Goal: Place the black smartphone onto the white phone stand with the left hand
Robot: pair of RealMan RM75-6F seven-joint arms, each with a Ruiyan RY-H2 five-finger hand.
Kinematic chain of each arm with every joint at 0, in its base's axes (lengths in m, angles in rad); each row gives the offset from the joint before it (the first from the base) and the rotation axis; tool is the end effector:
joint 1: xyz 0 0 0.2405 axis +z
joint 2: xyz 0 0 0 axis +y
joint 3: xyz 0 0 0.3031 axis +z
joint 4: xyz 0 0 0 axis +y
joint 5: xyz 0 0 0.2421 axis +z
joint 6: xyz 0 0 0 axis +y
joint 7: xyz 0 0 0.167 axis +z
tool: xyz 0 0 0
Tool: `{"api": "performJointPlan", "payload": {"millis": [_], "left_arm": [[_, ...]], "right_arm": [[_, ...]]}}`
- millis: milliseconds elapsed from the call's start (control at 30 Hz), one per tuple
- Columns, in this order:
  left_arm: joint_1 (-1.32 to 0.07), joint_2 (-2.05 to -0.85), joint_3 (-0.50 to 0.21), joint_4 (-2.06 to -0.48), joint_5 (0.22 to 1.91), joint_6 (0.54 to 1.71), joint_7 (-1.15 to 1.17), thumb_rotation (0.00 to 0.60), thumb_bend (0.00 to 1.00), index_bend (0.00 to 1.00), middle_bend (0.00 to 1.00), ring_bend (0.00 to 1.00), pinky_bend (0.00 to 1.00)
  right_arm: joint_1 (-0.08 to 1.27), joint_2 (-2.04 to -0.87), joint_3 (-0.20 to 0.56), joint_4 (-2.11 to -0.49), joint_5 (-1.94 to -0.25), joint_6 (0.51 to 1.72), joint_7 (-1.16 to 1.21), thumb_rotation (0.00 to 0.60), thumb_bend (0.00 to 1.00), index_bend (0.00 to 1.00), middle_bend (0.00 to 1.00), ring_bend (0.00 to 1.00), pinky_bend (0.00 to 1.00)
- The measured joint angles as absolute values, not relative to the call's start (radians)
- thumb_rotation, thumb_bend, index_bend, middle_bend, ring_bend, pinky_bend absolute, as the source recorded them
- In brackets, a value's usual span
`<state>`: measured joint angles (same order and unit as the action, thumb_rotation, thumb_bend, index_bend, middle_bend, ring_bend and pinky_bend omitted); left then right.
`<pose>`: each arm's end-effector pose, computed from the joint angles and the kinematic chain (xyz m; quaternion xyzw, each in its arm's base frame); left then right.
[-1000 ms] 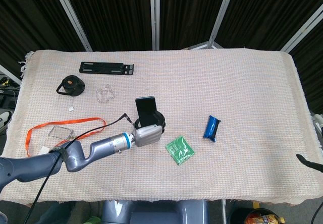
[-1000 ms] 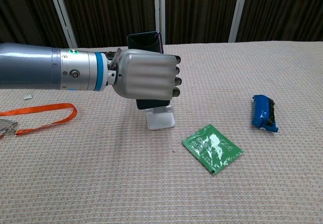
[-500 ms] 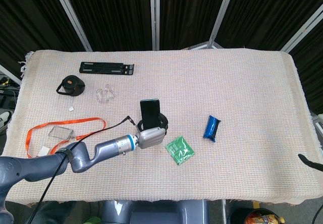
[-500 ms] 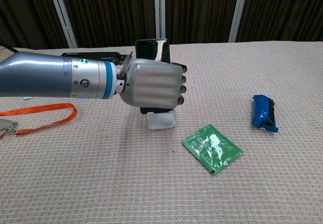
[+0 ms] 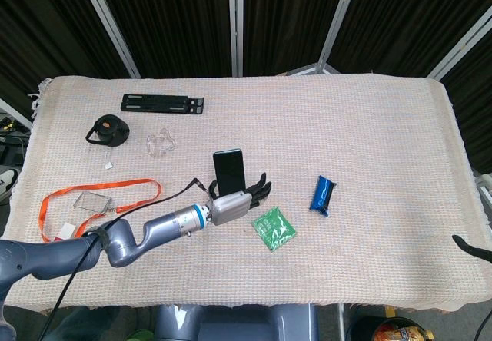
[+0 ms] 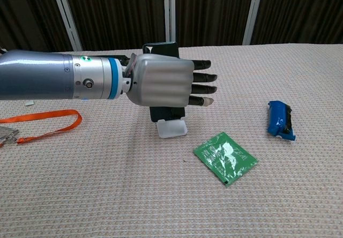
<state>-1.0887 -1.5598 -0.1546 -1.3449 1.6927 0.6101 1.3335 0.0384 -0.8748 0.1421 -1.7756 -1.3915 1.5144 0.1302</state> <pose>-0.0425 0.4072 -0.1082 -0.8042 0.4595 -0.1439 0.3484 -0.3531 -0.2119 0.2469 0.5235 -0.3938 0.4194 0.6285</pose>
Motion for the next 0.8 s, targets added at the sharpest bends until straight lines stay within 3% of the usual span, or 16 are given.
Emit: {"api": "performJointPlan", "payload": {"millis": [300, 567, 800], "left_arm": [[-1.032, -1.483, -0.193, -1.482, 1.649, 0.744, 1.3, 0.6, 0.0, 0.0, 0.0, 0.0, 0.06], [-0.796, -1.371, -0.282, -1.755, 1.433, 1.121, 1.13, 0.6, 0.0, 0.0, 0.0, 0.0, 0.0], [-0.528, -1.238, -0.252, -1.952, 1.274, 1.329, 0.865, 0.6, 0.0, 0.0, 0.0, 0.0, 0.0]], "right_arm": [[0.027, -0.864, 0.135, -1.79, -1.428, 1.54, 0.146, 0.6, 0.0, 0.0, 0.0, 0.0, 0.0], [0.015, -0.855, 0.12, -1.802, -1.476, 1.562, 0.161, 0.6, 0.0, 0.0, 0.0, 0.0, 0.0], [0.016, -0.855, 0.113, -1.803, -1.49, 1.563, 0.158, 0.6, 0.0, 0.0, 0.0, 0.0, 0.0]]}}
